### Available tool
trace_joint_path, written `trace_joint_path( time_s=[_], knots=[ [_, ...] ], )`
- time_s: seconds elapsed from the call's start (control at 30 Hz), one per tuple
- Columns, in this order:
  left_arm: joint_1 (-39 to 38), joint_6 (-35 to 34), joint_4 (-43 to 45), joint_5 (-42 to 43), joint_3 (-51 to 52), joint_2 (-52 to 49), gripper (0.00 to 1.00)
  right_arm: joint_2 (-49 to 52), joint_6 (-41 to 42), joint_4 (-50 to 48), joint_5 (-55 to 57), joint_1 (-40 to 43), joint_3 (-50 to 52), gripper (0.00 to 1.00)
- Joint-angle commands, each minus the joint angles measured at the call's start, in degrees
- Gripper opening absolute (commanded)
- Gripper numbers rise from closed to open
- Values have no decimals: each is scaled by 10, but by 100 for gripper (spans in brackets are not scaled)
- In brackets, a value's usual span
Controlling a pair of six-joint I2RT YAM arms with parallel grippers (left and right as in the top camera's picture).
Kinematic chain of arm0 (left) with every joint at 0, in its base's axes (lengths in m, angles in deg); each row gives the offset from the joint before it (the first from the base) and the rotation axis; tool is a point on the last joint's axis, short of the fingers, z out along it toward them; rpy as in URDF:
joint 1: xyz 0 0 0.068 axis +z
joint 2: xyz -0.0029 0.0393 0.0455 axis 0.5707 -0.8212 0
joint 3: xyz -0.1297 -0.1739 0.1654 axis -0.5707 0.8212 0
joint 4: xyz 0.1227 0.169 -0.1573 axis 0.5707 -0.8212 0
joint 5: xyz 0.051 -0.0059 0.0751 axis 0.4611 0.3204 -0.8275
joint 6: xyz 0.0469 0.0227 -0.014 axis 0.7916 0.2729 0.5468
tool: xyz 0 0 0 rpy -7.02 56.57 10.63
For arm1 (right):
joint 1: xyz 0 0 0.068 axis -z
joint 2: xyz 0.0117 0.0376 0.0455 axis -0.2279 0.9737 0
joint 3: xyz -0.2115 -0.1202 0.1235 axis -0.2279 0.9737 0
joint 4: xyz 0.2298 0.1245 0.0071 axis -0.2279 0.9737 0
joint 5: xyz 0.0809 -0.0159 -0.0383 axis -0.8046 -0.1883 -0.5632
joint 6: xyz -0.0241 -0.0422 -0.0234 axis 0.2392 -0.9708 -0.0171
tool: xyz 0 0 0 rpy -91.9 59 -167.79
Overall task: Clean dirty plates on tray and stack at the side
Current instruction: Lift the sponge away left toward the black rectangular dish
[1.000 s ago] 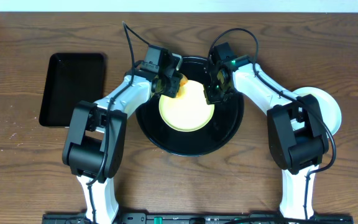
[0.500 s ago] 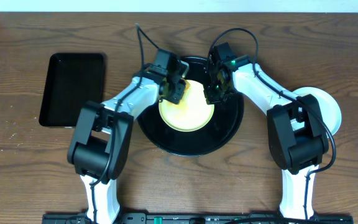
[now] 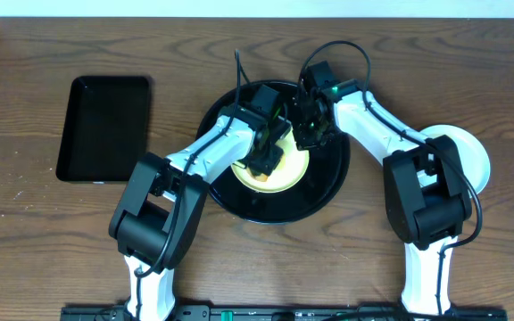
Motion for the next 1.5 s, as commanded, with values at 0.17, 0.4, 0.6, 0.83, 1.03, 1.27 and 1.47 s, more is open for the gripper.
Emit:
trace_joint_path(
  time_s=[0.17,0.4,0.6,0.83,1.03,1.27,1.47],
  knots=[
    [50,-291,-4,-130,21,-17,7,7,2,-4,1,-8,0,1],
    [75,-350,104,-192,21,-17,8,7,2,-3,1,-8,0,1],
    [74,-348,155,-177,11,-17,7,7,2,-3,1,-8,0,1],
    [75,-275,50,-28,-53,3,7,7,2,-4,1,-8,0,1],
    [91,-256,-62,-37,-101,75,7,7,2,-2,1,-8,0,1],
    [153,-256,-115,-36,-101,148,7,8,5,-7,-9,-8,5,26],
    [187,-256,-138,-37,-95,139,7,15,9,-19,-23,-8,14,23]
  ],
)
